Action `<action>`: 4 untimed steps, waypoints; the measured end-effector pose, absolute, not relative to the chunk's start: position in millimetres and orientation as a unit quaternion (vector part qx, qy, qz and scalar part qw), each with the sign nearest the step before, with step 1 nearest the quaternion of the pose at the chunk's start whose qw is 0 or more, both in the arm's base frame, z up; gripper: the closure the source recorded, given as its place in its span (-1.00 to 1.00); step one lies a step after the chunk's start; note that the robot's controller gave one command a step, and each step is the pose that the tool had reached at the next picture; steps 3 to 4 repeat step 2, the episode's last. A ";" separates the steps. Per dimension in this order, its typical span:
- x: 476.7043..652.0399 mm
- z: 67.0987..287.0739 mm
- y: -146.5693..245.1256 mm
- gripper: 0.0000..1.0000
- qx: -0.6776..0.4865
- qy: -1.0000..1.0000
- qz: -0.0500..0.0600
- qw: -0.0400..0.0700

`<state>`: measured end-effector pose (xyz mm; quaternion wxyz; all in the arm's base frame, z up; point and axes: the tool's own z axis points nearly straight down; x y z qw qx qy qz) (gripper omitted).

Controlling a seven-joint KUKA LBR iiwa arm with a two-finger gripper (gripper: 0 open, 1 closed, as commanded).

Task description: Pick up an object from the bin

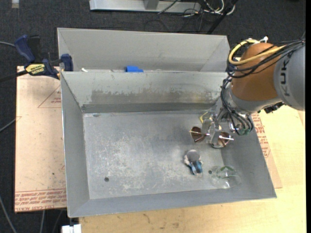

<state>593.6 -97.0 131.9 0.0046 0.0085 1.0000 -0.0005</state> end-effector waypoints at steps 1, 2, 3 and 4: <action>581.8 138.0 -97.2 1.00 0.003 1.000 0.002 -0.007; 607.3 144.8 -67.5 1.00 0.004 1.000 -0.003 0.010; 607.3 144.8 -67.5 1.00 0.004 1.000 -0.003 0.010; 607.3 144.8 -67.5 1.00 0.004 1.000 -0.003 0.010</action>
Offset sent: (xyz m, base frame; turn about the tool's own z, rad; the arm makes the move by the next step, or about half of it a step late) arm 0.0325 0.0858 -0.0455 -0.0290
